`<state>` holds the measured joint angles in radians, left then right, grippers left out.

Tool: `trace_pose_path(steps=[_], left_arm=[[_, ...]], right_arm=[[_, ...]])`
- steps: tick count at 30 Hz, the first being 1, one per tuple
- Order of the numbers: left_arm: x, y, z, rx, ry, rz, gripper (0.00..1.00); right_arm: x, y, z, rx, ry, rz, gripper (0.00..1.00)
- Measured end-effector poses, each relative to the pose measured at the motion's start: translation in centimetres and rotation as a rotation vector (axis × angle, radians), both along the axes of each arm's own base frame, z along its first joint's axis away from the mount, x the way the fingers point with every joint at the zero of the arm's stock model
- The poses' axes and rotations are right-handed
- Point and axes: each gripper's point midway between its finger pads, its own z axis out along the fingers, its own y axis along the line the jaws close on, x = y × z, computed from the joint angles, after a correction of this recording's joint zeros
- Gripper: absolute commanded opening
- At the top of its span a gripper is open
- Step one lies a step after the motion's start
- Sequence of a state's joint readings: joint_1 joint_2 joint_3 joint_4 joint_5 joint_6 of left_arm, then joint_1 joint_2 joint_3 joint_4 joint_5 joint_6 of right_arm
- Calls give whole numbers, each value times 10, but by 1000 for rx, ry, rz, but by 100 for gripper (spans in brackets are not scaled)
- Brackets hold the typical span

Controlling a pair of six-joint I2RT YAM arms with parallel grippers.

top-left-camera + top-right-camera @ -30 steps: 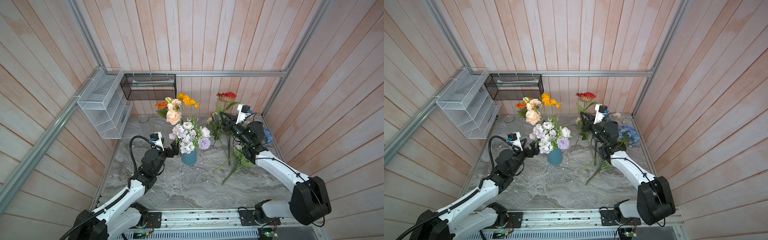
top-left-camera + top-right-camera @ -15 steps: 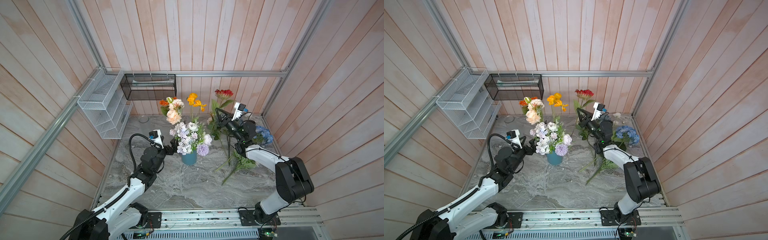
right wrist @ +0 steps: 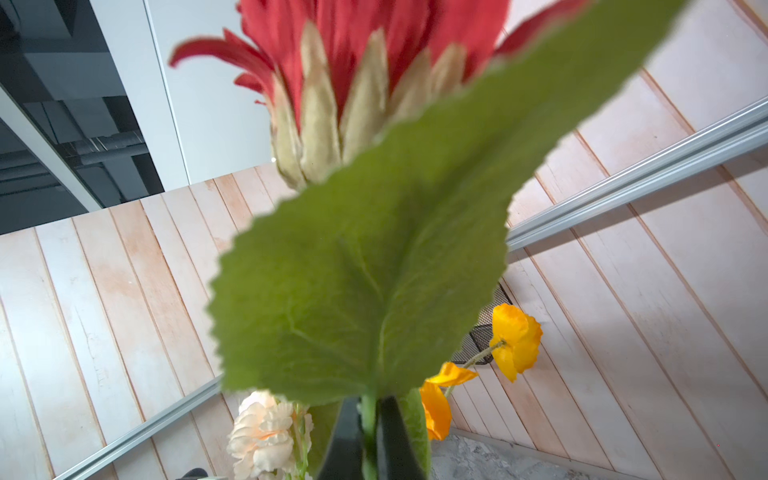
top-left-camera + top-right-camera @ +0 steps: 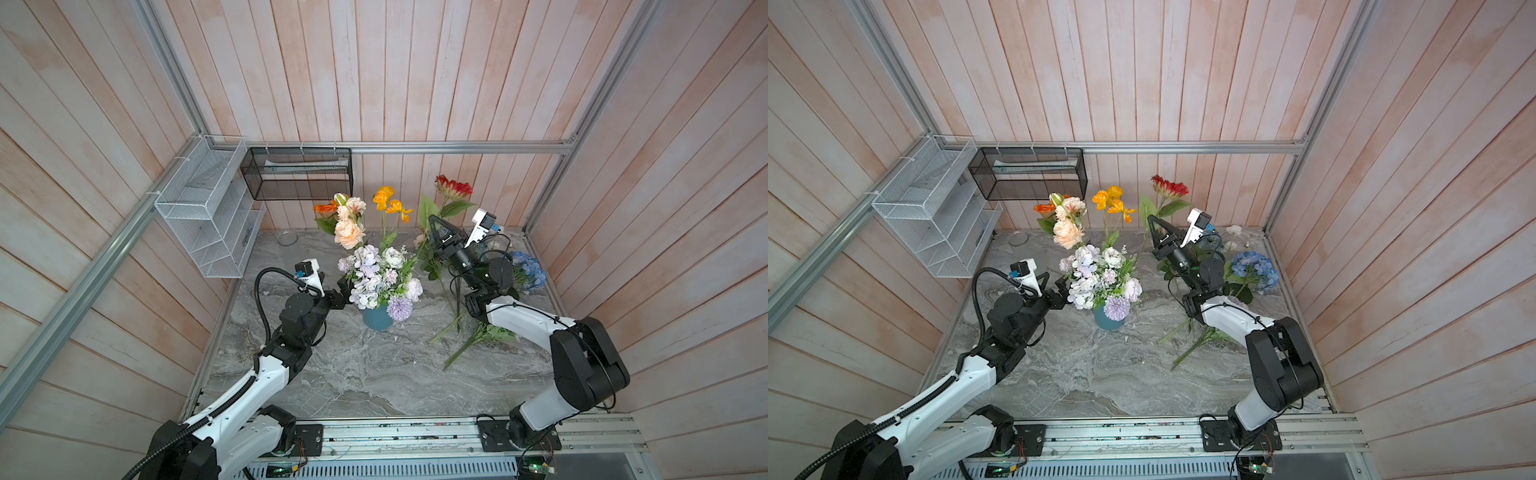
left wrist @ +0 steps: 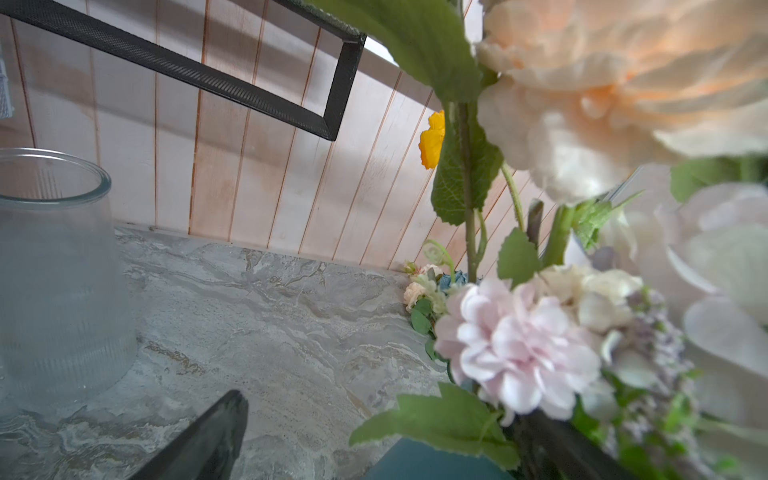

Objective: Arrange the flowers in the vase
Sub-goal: 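Raise the red gerbera high above the teal vase with the right gripper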

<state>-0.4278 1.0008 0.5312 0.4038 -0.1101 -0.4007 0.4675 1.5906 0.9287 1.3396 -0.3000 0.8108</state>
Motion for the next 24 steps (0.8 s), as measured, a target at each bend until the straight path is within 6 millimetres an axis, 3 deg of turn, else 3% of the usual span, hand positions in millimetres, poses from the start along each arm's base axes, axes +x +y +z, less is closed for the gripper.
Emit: trace_pose_path(steps=[15, 24], left_arm=[[-8, 5, -2, -8, 12, 5, 100], [-8, 5, -3, -6, 16, 6, 100]], right_arm=[[-3, 26, -5, 18, -142, -43, 0], [-11, 47, -28, -25, -146, -9, 0]])
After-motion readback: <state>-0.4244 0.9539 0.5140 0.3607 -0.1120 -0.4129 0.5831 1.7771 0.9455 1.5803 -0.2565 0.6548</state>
